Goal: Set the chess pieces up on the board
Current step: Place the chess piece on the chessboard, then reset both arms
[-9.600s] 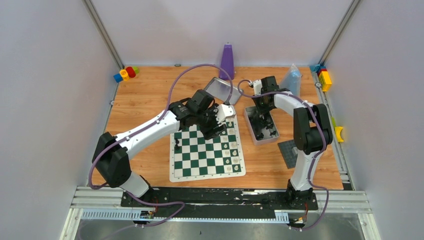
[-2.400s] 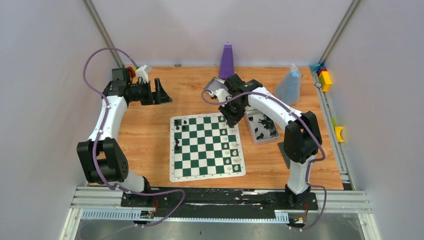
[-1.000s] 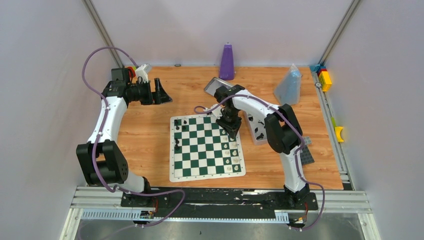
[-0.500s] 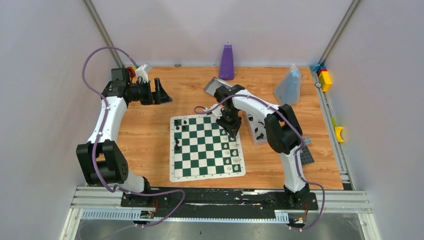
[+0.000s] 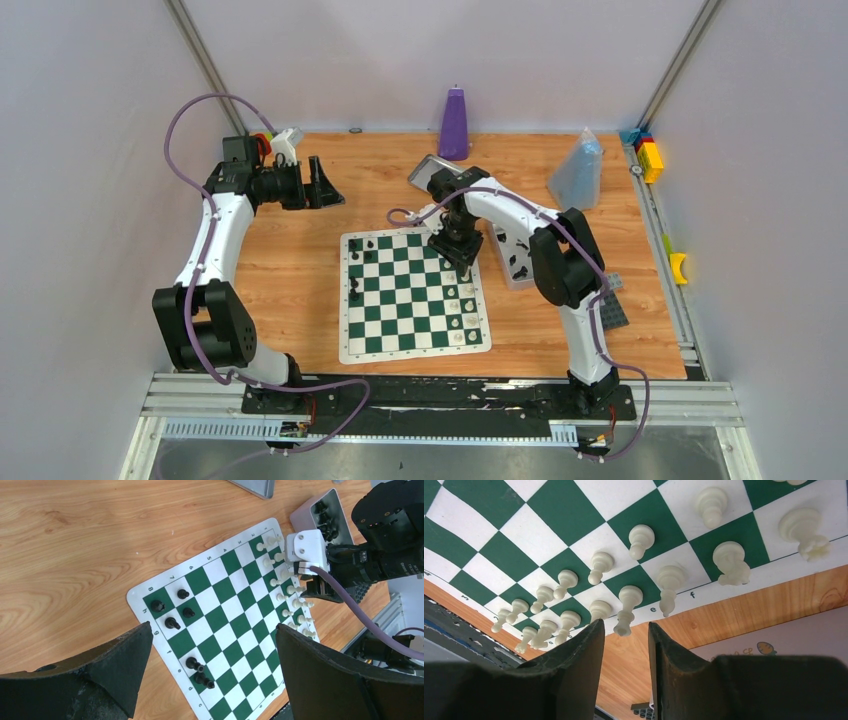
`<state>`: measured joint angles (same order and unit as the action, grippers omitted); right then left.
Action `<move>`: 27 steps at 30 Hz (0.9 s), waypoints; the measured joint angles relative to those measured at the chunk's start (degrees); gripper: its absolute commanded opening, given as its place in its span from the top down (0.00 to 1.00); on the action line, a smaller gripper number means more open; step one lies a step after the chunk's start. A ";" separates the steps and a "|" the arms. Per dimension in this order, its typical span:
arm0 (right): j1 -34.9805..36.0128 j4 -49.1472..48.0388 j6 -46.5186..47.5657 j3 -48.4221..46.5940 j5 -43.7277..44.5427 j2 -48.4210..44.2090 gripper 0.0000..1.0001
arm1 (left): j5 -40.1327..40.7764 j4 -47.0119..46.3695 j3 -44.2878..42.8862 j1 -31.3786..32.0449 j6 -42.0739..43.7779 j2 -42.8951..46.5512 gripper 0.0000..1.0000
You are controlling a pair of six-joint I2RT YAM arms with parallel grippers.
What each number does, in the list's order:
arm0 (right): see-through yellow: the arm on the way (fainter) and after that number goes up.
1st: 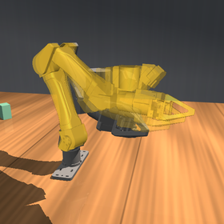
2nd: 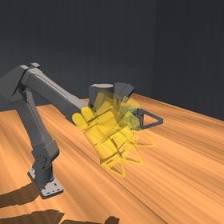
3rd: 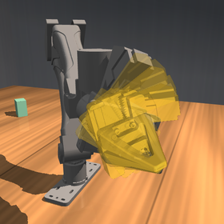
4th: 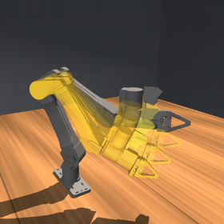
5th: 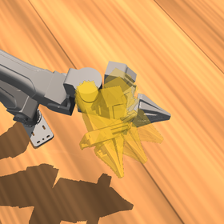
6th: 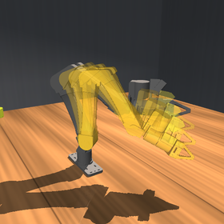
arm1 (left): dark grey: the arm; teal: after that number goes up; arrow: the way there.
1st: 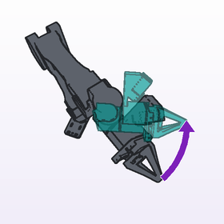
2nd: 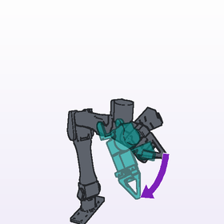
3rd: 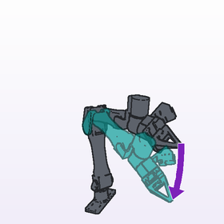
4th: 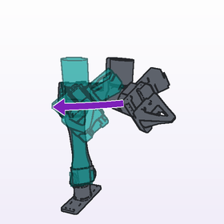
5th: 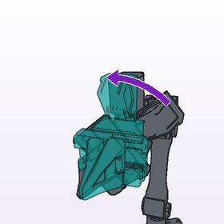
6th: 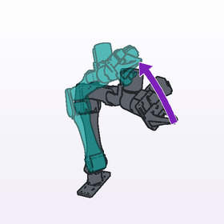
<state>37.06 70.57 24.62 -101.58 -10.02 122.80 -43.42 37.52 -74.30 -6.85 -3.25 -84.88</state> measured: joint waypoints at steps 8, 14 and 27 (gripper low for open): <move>-0.35 -0.15 -1.51 -0.15 -2.10 -0.72 0.58 | 0.04 0.04 0.00 0.00 0.37 0.00 0.00; -2.51 -2.84 -3.23 0.26 -3.65 -7.30 0.51 | 1.79 0.68 0.00 0.00 1.25 0.02 0.00; -21.38 -23.17 -10.23 10.86 -5.64 -29.18 0.12 | 15.50 1.25 -0.02 -0.15 3.85 6.78 0.00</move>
<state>15.68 47.40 14.39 -90.72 -15.66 93.62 -27.92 38.76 -74.32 -7.01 0.60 -78.11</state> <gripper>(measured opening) 0.761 0.998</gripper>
